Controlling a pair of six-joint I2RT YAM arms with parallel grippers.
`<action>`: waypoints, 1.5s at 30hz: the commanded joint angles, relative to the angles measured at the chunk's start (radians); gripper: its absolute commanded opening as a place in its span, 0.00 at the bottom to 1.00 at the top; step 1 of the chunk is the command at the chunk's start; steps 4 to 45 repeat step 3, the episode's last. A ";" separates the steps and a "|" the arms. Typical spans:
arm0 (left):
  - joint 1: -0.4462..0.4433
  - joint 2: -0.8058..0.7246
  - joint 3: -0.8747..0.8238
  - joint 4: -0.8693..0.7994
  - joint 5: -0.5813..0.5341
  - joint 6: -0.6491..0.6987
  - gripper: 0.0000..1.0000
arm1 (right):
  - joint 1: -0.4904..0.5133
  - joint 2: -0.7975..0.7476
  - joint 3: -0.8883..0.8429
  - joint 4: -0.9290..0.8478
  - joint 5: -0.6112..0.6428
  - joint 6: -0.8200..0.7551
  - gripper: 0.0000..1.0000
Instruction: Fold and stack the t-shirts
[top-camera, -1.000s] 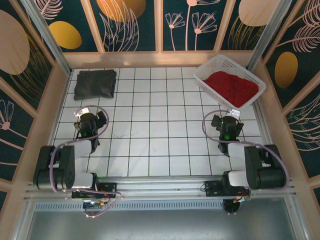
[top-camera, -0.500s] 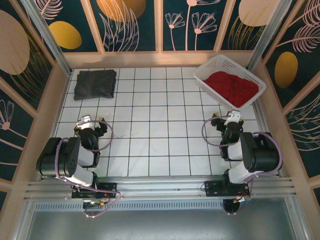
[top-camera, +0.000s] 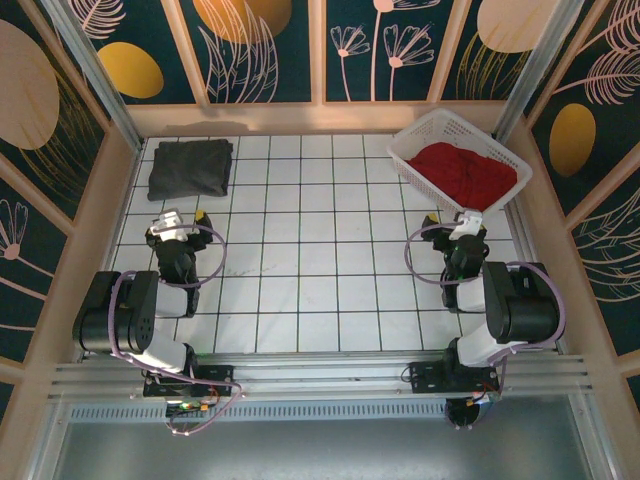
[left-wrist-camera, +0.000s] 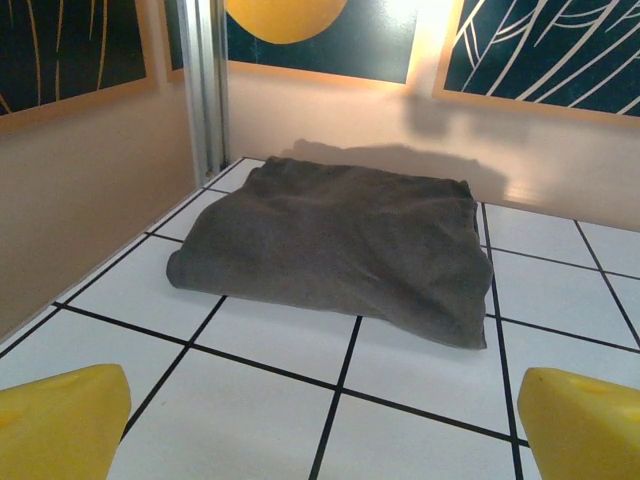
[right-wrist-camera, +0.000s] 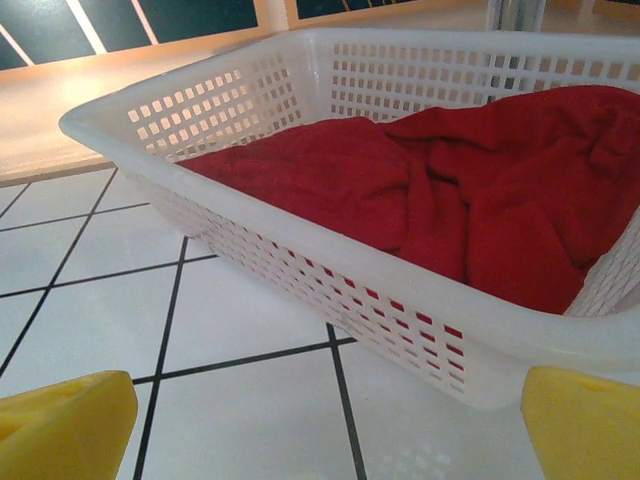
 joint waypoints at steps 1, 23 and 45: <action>-0.004 -0.006 -0.004 0.023 0.005 0.013 0.99 | -0.002 0.002 0.005 0.038 -0.020 -0.011 0.99; -0.004 -0.006 -0.005 0.022 0.005 0.012 0.99 | -0.004 0.002 0.005 0.038 -0.022 -0.011 0.99; -0.004 -0.006 -0.005 0.022 0.005 0.012 0.99 | -0.004 0.002 0.005 0.038 -0.022 -0.011 0.99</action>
